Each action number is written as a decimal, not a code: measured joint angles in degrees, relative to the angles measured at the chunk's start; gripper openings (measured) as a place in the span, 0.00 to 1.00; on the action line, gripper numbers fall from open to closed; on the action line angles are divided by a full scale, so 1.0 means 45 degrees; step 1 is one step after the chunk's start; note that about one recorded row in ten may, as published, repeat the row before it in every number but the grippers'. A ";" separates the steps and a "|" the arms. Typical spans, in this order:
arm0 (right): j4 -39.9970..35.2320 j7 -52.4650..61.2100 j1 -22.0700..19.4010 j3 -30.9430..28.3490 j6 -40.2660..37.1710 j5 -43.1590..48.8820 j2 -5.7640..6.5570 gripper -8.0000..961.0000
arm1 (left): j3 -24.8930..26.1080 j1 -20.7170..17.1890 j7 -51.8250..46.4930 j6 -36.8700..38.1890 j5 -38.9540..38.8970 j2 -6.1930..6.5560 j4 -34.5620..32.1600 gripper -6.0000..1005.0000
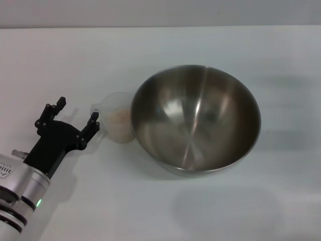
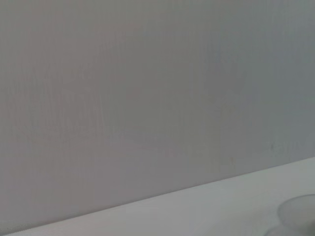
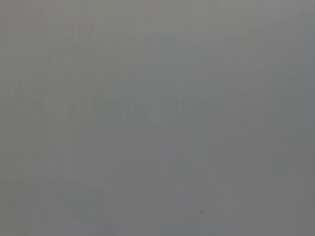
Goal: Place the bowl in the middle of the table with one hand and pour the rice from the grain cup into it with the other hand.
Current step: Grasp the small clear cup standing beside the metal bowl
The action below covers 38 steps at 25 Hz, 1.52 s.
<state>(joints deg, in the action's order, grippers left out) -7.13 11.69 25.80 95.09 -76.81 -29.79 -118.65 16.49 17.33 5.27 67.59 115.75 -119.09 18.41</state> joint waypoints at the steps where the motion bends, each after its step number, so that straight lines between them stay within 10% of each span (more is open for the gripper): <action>1: 0.0003 0.0000 0.0006 0.0000 0.0000 0.0000 0.0000 0.75 | 0.0068 0.0048 0.0000 -0.0069 0.0000 0.0000 -0.0010 0.81; 16: -0.0062 0.0001 0.0145 0.0000 0.0324 0.0000 -0.0001 0.75 | 0.0378 0.0388 0.0001 -0.0411 0.0001 0.0000 -0.0103 0.81; 38: -0.0092 0.0001 0.0166 0.0000 0.0330 -0.0001 -0.0020 0.75 | 0.0380 0.0558 0.0021 -0.0078 0.0060 0.0000 -0.0085 0.09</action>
<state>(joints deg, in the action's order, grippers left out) -7.55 11.69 26.55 95.09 -75.33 -29.80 -118.74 18.20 19.84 5.37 67.23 116.02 -119.09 18.02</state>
